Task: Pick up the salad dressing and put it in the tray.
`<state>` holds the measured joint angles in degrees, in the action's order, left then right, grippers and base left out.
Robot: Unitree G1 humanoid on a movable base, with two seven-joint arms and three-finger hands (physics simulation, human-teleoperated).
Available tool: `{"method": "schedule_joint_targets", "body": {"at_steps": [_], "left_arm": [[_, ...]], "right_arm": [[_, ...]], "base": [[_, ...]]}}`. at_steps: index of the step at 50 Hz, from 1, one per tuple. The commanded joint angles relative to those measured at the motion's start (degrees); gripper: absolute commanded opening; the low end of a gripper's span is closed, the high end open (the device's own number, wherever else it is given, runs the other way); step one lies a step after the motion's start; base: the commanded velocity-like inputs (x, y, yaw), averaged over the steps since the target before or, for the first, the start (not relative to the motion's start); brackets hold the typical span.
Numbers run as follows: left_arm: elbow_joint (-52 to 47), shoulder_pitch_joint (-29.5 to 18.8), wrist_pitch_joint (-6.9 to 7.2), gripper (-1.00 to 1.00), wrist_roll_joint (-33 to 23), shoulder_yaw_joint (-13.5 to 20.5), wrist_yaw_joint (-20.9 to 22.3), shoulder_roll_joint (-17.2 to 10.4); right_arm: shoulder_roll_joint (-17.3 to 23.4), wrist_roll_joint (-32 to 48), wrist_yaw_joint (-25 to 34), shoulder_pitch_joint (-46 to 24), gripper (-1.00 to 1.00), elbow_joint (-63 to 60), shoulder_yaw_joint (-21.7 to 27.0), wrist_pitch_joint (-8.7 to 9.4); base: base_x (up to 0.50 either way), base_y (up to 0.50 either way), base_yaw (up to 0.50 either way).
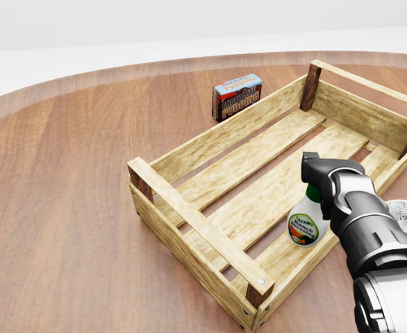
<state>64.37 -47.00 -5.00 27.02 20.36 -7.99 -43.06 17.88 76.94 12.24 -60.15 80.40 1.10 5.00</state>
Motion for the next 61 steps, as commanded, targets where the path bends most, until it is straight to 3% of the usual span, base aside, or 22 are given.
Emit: {"method": "schedule_joint_targets", "body": {"at_steps": [1, 10, 11, 12, 23, 26, 30, 31, 35, 40, 43, 47, 51, 54, 56, 57, 58, 59, 61], "left_arm": [[0.32, -0.02, 0.00, 1.00, -0.08, -0.05, 0.10, 0.07], [0.15, 0.09, 0.00, 1.00, -0.06, -0.05, 0.12, 0.08], [0.12, 0.12, 0.00, 1.00, -0.05, -0.04, 0.13, 0.08], [0.14, 0.13, 0.00, 1.00, -0.05, -0.02, 0.12, 0.08], [-0.21, 0.22, 0.00, 1.00, -0.06, -0.05, 0.13, 0.11], [-0.13, 0.10, 0.00, 1.00, -0.05, -0.02, 0.14, 0.05], [-0.08, 0.01, 0.00, 1.00, -0.12, -0.08, 0.17, 0.16], [-0.31, -0.01, 0.00, 1.00, -0.07, -0.09, 0.18, 0.20], [-0.72, 0.12, 0.00, 1.00, -0.01, -0.17, 0.30, 0.58], [-1.05, 0.02, 0.00, 1.00, 0.14, -0.06, 0.34, 0.38], [-1.50, -0.08, 0.00, 1.00, 0.19, -0.04, 0.14, 0.20], [-2.17, -0.14, 0.00, 1.00, 0.16, -0.17, -0.08, 0.45], [-2.85, 0.26, 0.00, 1.00, 0.40, -0.33, 0.64, 1.23], [-6.31, 0.81, 0.58, 1.00, 1.70, -0.73, 2.41, 3.25], [-17.58, 3.06, 10.00, 1.00, 6.16, -1.91, 5.03, 8.58], [-25.64, 5.60, 10.00, 1.00, 7.73, -2.77, 4.25, 10.76], [-42.55, 9.86, 10.00, 1.00, 12.01, -5.50, 3.80, 15.85], [-54.17, 12.51, 10.00, 1.00, 14.01, -6.62, 1.19, 18.09], [-69.86, 12.82, 10.00, 1.00, 21.54, -7.17, -3.78, 23.36]], "right_arm": [[-0.39, -0.89, 0.02, 1.52, -1.00, -0.54, 0.11, 0.00], [-0.37, -0.39, -0.88, 1.68, -1.00, -0.52, -0.19, 0.00], [-0.42, 0.08, -2.02, 1.69, 0.10, -0.51, -0.50, 0.00], [-0.47, -0.63, 1.46, 1.89, 1.00, -0.45, 0.03, 0.00], [0.96, 0.67, 2.14, 0.05, 1.00, -0.64, -0.67, 0.00], [3.43, 1.94, 3.50, -6.22, 1.00, -1.04, -1.39, 0.00], [8.24, 6.10, 6.97, -20.75, 1.00, -1.99, -3.54, 0.00], [10.40, 8.19, 9.59, -27.41, 1.00, -2.51, -4.71, -2.33], [13.86, 14.46, 11.74, -39.72, 1.00, -3.26, -6.48, -7.21], [15.30, 18.18, 12.93, -43.53, 1.00, -4.32, -5.54, -10.00], [16.04, 20.41, 13.79, -45.26, 1.00, -4.77, -5.40, -10.00], [17.39, 23.96, 14.90, -55.13, 1.00, -5.28, -5.32, -10.00], [16.03, 22.66, 14.11, -59.85, 1.00, -5.41, -1.82, -10.00], [11.84, 14.92, 13.11, -59.85, 1.00, -5.49, 3.68, -10.00], [6.50, 5.40, 12.44, -53.20, 1.00, -4.76, 8.99, -9.26], [5.43, 2.12, 12.30, -50.73, 1.00, -4.52, 9.77, -9.46], [1.44, -5.30, 14.10, -45.15, 1.00, -3.47, 13.76, -8.11], [-0.39, -9.67, 15.14, -42.45, 1.00, -3.45, 14.44, -7.51], [-4.47, -16.99, 17.75, -36.84, 1.00, -2.77, 14.43, -5.75]], "base": [[0.00, 0.00, 0.00], [0.00, 0.00, 0.00], [0.00, 0.00, 0.00], [0.00, 0.00, 0.00], [0.00, 0.00, 0.00], [0.00, 0.00, 0.00], [0.00, 0.00, 0.00], [0.00, 0.00, 0.00], [0.00, 0.00, 0.00], [0.00, 0.00, 0.00], [0.00, 0.00, 0.00], [0.00, 0.00, 0.00], [0.00, 0.00, 0.00], [0.00, 0.00, 0.00], [0.00, 0.00, 0.00], [0.00, 0.00, 0.00], [0.00, 0.00, 0.00], [0.00, 0.00, 0.00], [0.00, 0.00, 0.00]]}}
